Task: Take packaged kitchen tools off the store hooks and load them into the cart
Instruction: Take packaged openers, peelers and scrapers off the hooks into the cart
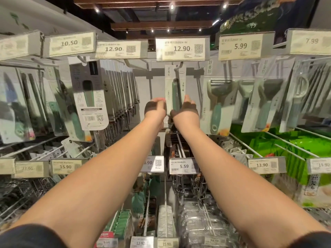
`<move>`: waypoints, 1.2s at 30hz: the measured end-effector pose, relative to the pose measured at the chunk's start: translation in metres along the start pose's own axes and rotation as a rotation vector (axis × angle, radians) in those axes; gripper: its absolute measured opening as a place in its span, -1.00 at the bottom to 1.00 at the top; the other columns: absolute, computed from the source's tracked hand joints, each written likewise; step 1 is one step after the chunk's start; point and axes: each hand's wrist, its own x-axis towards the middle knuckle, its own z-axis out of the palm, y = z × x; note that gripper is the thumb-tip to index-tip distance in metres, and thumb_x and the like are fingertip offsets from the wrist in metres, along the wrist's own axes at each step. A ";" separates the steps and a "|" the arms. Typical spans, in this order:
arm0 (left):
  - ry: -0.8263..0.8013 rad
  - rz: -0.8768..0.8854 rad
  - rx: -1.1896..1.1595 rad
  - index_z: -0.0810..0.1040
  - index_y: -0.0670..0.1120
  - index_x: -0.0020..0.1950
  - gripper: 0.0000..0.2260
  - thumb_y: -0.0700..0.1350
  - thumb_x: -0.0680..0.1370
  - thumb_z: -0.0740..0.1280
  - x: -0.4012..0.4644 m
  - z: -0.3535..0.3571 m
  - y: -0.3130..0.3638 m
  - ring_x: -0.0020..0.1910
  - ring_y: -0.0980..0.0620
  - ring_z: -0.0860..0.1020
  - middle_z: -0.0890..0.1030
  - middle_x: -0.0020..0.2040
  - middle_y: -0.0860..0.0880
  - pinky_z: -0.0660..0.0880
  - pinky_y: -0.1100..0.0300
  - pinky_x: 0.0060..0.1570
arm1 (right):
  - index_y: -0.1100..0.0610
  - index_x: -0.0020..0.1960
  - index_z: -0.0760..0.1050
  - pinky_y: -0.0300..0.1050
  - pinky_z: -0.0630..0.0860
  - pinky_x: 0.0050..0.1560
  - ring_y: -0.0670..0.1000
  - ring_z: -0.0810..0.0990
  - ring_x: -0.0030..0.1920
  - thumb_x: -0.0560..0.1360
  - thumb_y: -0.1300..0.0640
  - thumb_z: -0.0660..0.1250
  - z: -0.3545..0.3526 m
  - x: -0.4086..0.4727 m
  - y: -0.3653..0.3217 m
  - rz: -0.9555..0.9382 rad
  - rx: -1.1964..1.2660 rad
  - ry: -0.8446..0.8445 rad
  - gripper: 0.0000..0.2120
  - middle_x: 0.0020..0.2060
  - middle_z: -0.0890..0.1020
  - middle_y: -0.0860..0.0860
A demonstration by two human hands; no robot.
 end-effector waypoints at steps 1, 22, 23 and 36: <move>0.005 -0.013 0.012 0.59 -0.05 -0.03 -0.83 -0.25 0.57 0.23 0.005 0.001 0.000 0.15 -0.21 0.60 0.66 0.12 -0.16 0.57 -0.04 0.17 | 0.08 0.62 0.01 0.08 0.52 0.24 0.20 0.45 0.35 0.55 0.07 0.34 0.003 0.006 -0.001 0.013 0.004 -0.009 -0.24 0.47 0.28 0.16; -0.057 -0.004 0.157 0.56 -0.18 0.26 -0.63 -0.40 0.55 0.12 0.039 0.014 -0.004 0.20 -0.17 0.53 0.57 0.16 -0.16 0.53 0.04 0.21 | 0.17 0.53 0.13 0.08 0.39 0.34 0.22 0.42 0.33 0.57 0.18 0.33 0.030 0.043 0.006 -0.036 0.086 0.100 -0.39 0.37 0.36 0.18; -0.064 -0.006 0.161 0.55 -0.18 0.28 -0.61 -0.40 0.54 0.11 0.039 0.013 -0.004 0.20 -0.18 0.53 0.57 0.19 -0.17 0.51 0.08 0.16 | 0.16 0.54 0.12 0.08 0.40 0.33 0.22 0.42 0.32 0.56 0.18 0.34 0.030 0.043 0.006 -0.039 0.090 0.097 -0.36 0.36 0.36 0.18; -0.060 0.138 0.236 0.60 -0.08 0.21 -0.69 -0.30 0.60 0.16 -0.024 -0.046 0.010 0.03 -0.02 0.56 0.62 0.09 -0.03 0.50 0.20 -0.03 | 0.16 0.38 0.38 0.02 0.54 0.16 0.13 0.50 0.18 0.51 0.09 0.33 0.002 -0.023 -0.001 -0.027 -0.009 -0.004 -0.54 0.26 0.47 0.15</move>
